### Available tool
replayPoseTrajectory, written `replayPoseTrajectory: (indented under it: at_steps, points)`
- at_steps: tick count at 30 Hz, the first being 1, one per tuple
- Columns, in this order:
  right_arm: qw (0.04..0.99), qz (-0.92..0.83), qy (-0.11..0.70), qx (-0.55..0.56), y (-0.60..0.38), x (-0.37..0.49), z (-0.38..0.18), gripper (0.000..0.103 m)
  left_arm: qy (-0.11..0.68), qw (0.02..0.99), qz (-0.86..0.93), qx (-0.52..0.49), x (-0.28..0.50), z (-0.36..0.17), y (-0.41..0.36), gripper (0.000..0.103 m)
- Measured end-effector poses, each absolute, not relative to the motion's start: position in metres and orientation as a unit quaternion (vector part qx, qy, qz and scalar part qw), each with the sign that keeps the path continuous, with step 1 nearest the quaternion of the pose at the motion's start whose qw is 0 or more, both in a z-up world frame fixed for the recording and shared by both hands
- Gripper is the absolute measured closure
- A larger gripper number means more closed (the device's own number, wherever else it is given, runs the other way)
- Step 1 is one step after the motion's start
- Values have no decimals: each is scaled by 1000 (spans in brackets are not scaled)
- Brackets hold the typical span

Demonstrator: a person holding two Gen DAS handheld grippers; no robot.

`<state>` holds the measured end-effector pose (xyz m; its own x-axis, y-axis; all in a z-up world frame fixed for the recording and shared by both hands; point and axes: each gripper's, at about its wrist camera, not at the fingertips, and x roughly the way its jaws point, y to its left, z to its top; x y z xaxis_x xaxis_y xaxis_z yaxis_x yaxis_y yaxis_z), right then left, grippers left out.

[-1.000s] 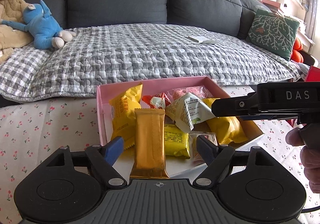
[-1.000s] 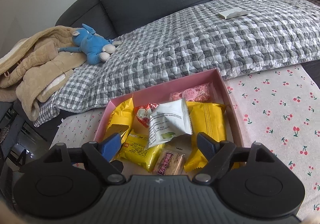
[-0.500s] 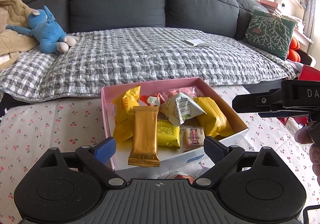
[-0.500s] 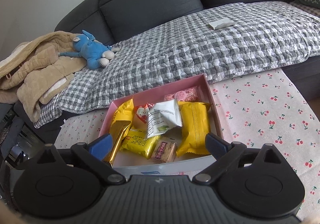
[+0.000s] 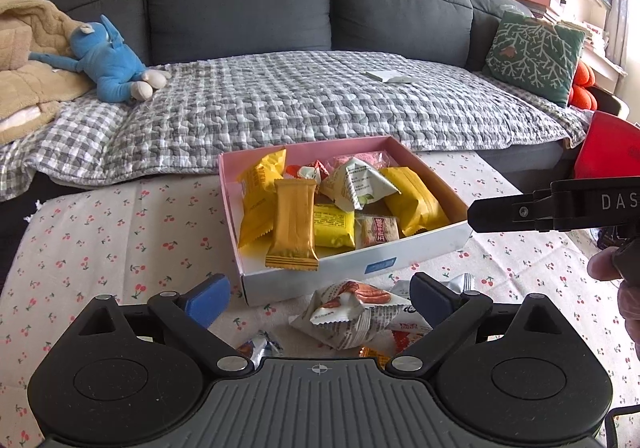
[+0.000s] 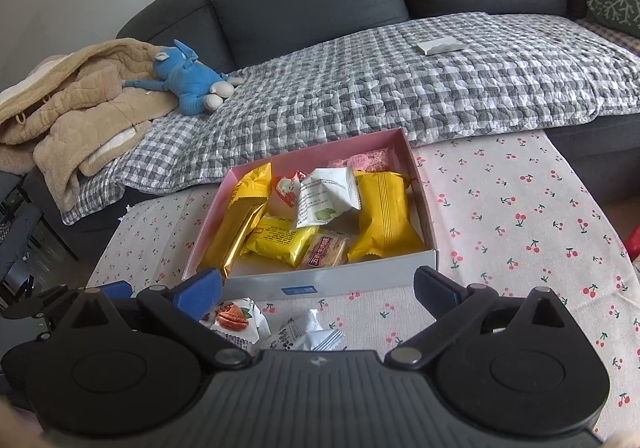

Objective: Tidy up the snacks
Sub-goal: 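Withdraw both grippers from the box toward the remaining snacks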

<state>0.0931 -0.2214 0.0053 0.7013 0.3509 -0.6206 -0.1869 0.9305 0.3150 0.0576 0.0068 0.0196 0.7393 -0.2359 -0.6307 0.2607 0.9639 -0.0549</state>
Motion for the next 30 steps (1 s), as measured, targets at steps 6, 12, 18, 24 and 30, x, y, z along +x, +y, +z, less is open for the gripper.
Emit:
replayPoseTrajectory:
  at_steps: [6, 12, 18, 24, 30]
  points:
    - [915, 142, 364, 100, -221, 83, -9, 0, 330, 934, -134, 23, 44, 15, 11, 4]
    - [915, 147, 367, 82, -220, 72, -18, 0, 333, 932, -139, 10, 37, 9, 16, 4]
    - [914, 156, 372, 50, -213, 61, -23, 0, 343, 929, -138, 14, 30, 0, 20, 4]
    - [916, 166, 364, 17, -209, 50, -23, 0, 360, 922, -140, 19, 21, -11, 25, 4]
    - [912, 169, 373, 19, -212, 47, -29, 0, 374, 915, -143, 40, 14, -23, 26, 4]
